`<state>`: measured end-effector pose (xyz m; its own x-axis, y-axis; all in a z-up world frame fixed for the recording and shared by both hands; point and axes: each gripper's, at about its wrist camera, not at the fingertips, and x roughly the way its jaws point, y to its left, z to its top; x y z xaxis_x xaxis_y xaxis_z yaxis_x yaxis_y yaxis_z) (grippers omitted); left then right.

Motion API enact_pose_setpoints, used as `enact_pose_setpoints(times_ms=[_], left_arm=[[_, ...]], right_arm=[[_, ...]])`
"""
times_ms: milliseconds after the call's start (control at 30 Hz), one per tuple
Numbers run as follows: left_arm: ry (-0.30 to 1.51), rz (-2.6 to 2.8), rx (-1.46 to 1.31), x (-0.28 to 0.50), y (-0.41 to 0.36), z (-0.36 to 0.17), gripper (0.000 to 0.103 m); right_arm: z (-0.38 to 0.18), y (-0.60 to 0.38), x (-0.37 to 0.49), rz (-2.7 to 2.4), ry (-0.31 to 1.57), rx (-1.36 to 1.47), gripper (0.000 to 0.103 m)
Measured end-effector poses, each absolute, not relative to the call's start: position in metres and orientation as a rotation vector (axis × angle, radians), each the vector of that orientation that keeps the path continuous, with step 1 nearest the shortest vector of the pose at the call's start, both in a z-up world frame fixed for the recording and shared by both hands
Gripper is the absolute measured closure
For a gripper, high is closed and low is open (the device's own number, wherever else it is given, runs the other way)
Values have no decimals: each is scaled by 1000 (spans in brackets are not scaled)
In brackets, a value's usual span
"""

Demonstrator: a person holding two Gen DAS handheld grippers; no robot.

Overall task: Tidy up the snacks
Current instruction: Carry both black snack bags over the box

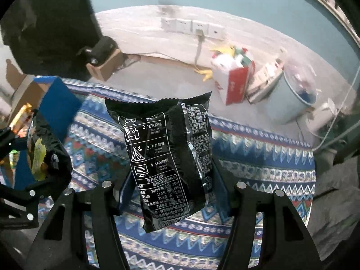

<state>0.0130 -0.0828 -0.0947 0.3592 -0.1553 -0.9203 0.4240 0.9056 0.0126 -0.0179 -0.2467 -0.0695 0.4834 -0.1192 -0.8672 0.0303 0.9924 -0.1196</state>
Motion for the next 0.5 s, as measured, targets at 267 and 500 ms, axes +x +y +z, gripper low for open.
enact_pose_setpoints(times_ms=[267, 500], left_arm=[[1114, -324, 223, 6, -33, -75, 31], [1104, -275, 155, 7, 8, -64, 31]], right_arm=[[-56, -199, -8, -19, 1036, -137, 43], [-49, -157, 5, 33, 1027, -176, 43]])
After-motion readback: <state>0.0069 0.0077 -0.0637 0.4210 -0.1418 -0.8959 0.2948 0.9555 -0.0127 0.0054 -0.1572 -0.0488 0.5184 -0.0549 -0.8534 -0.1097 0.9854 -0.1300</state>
